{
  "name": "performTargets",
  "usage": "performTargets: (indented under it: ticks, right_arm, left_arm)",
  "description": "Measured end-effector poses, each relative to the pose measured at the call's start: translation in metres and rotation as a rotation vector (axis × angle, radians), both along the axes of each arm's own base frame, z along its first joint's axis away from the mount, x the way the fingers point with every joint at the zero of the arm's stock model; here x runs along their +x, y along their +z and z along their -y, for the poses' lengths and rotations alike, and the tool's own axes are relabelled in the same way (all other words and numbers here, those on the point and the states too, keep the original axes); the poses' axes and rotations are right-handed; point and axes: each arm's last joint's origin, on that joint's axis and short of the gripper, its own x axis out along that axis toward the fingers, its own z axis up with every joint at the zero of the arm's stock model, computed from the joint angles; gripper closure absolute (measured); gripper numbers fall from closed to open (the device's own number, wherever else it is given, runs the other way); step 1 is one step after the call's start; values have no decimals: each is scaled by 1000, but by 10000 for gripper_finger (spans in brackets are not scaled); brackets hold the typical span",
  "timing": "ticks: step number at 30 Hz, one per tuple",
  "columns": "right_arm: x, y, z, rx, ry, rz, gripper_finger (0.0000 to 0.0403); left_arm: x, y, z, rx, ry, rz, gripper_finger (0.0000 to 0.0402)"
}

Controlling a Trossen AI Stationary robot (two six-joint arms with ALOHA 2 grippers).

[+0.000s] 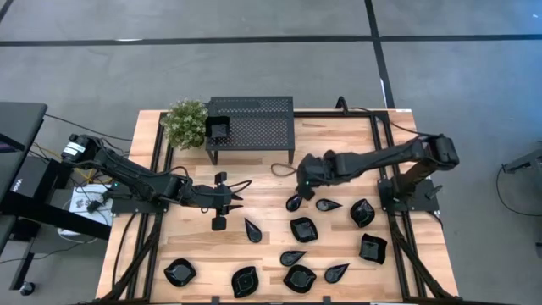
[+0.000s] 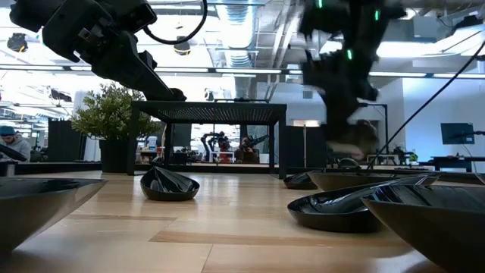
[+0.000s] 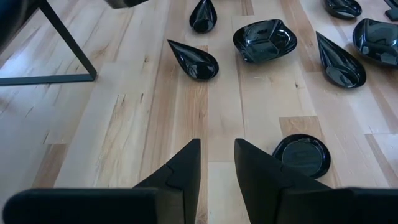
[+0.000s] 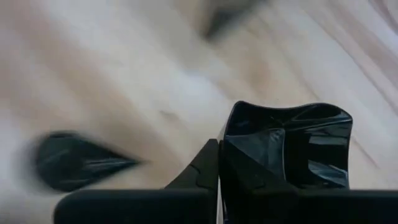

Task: Pick & Place Mini shaped plates
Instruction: Stack the distorted square plate on top of the distorted square plate on the shelf

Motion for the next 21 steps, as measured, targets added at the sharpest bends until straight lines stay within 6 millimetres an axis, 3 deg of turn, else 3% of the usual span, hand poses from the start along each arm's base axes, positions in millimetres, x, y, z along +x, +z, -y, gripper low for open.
performTargets:
  ticks: [4, 12, 16, 21]
  right_arm:
    - [13, 19, -35, -7, 181, 124, 399]
    - [27, 27, -98, -53, 867, 278, 401]
    - [36, 24, -113, -72, 1130, 357, 401]
    - [51, 17, -118, -156, 1352, 449, 401]
  left_arm:
    - [0, 1, 4, -10, -34, 13, 302]
    - [2, 21, 32, 11, -246, 243, 302]
    - [3, 25, 46, 60, -342, 331, 302]
    - [11, 13, 50, 75, -379, 316, 282]
